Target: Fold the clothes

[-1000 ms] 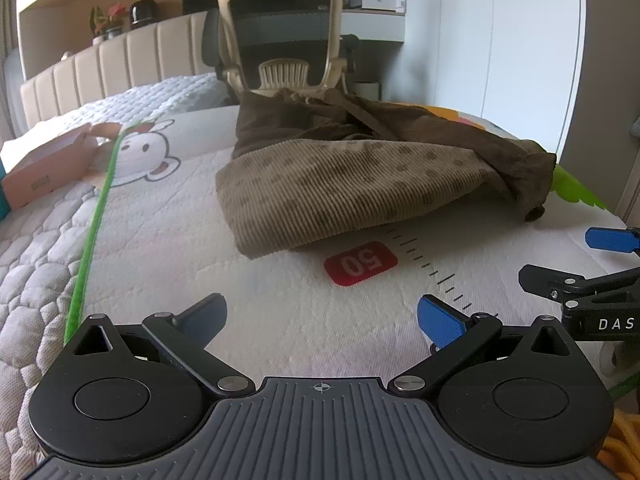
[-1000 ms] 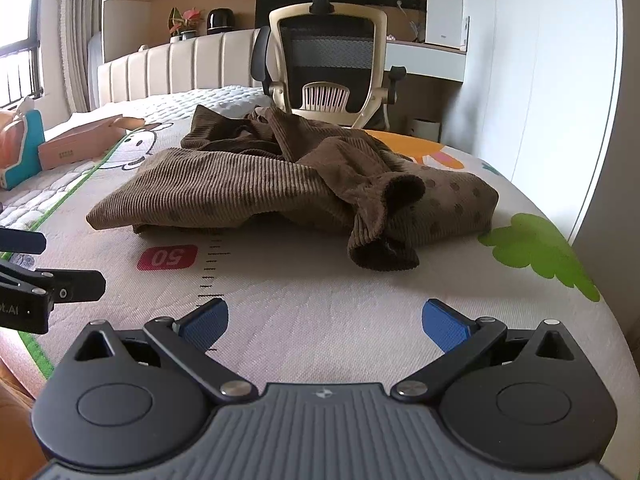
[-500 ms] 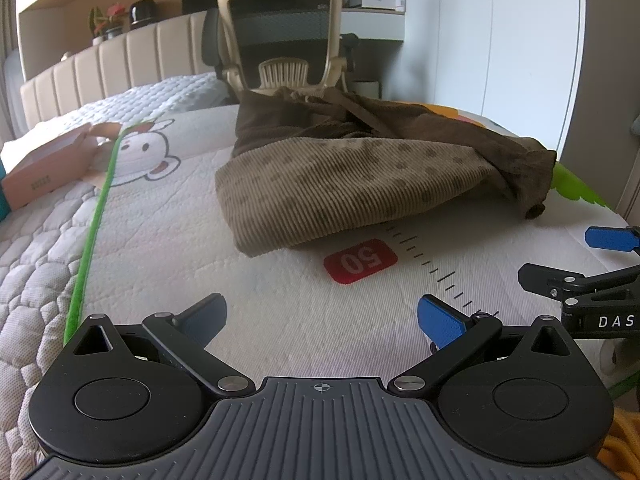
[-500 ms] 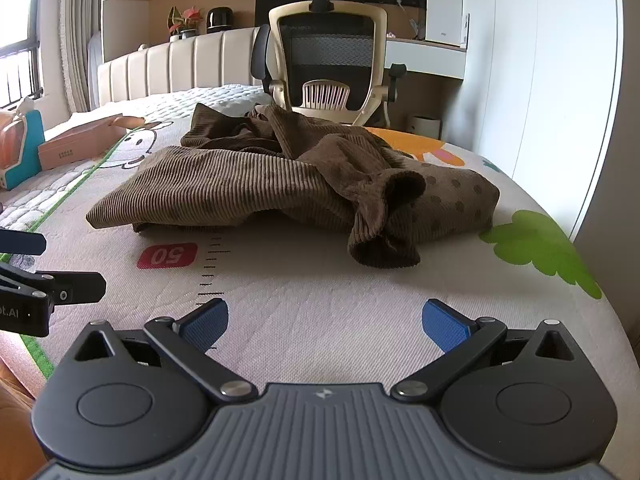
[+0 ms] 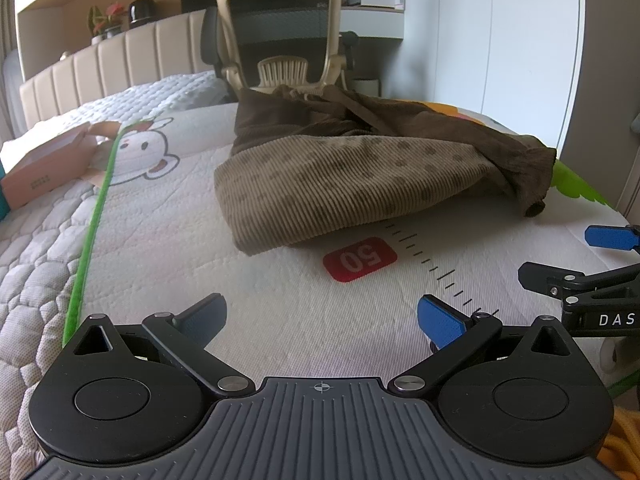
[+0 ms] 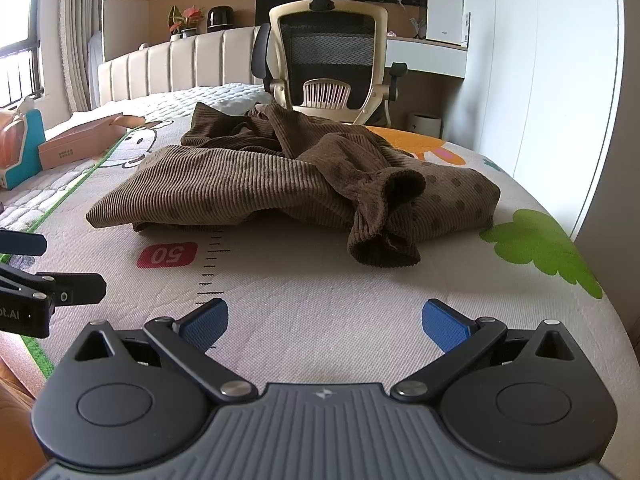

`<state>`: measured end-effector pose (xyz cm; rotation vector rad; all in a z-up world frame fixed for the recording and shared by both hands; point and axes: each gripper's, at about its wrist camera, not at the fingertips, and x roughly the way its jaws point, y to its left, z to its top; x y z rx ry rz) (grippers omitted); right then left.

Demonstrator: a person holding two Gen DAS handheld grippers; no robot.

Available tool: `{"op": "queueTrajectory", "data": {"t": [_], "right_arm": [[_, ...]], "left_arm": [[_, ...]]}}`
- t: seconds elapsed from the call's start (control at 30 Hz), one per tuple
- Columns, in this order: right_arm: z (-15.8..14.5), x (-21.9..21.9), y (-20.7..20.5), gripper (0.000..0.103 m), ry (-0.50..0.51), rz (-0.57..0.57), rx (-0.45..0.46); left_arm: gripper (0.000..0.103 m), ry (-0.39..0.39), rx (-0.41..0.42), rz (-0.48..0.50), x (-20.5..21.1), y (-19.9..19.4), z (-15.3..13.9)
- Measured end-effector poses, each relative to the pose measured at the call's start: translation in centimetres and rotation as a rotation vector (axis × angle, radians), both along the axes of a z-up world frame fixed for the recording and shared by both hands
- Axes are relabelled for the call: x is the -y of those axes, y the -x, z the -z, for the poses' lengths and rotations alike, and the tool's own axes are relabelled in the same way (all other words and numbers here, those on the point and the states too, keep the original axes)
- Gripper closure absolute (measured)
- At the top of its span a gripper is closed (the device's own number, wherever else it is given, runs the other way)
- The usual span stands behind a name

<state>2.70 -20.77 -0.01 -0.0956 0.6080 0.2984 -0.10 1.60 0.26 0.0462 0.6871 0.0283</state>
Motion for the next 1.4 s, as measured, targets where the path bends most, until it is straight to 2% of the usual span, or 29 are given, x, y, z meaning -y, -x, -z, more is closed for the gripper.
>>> {"op": "queueTrajectory", "data": {"t": [0.1, 0.23, 0.37, 0.47, 0.53, 0.6, 0.73, 0.83, 0.97, 1.1, 1.27, 1.33, 1.4], "right_arm": [[-0.8, 0.4, -0.7, 0.000, -0.016, -0.023, -0.010], [-3.9, 1.3, -3.4, 0.000, -0.064, -0.065, -0.006], [-7.2, 1.8, -8.4, 0.000, -0.106, -0.091, -0.013], [-8.3, 1.4, -13.2, 0.000, -0.109, -0.102, -0.011], [-7.7, 0.9, -17.0, 0.000, -0.117, -0.100, -0.043], [-6.0, 0.5, -20.4, 0.000, -0.139, -0.094, -0.117], [-1.8, -0.5, -24.7, 0.000, -0.167, -0.083, -0.263], [0.6, -0.3, -24.9, 0.000, -0.228, -0.040, -0.295], [1.0, 0.2, -24.9, 0.000, -0.284, -0.012, -0.310], [1.0, -0.3, -25.0, 0.000, -0.234, -0.046, -0.325], [0.5, -1.3, -25.1, 0.000, -0.144, -0.075, -0.315], [-0.7, -1.5, -24.6, 0.000, -0.128, -0.110, -0.280], [-2.9, -1.4, -23.6, 0.000, -0.123, -0.152, -0.140]], "left_arm": [[0.000, 0.001, -0.009, 0.003, -0.1, -0.2, -0.2], [0.000, 0.029, -0.002, 0.016, -0.9, -1.4, -1.7], [0.000, 0.080, 0.054, 0.043, -2.3, -3.4, -4.7], [0.000, 0.114, 0.097, 0.040, -3.6, -6.3, -6.9], [0.000, 0.141, 0.093, 0.046, -4.3, -8.8, -7.6], [0.000, 0.174, 0.068, 0.042, -5.0, -11.7, -7.3], [0.000, 0.207, -0.054, 0.018, -6.9, -17.5, -4.1], [0.000, 0.208, -0.126, 0.004, -8.1, -19.7, -1.4], [0.000, 0.210, -0.179, 0.023, -9.0, -20.3, 0.6], [0.000, 0.221, -0.193, 0.020, -9.4, -19.9, 1.4], [0.000, 0.163, -0.197, 0.058, -8.9, -19.6, 1.5], [0.000, 0.116, -0.192, 0.088, -8.4, -19.3, 1.6], [0.000, 0.059, -0.191, 0.115, -7.9, -18.8, 1.6]]}}
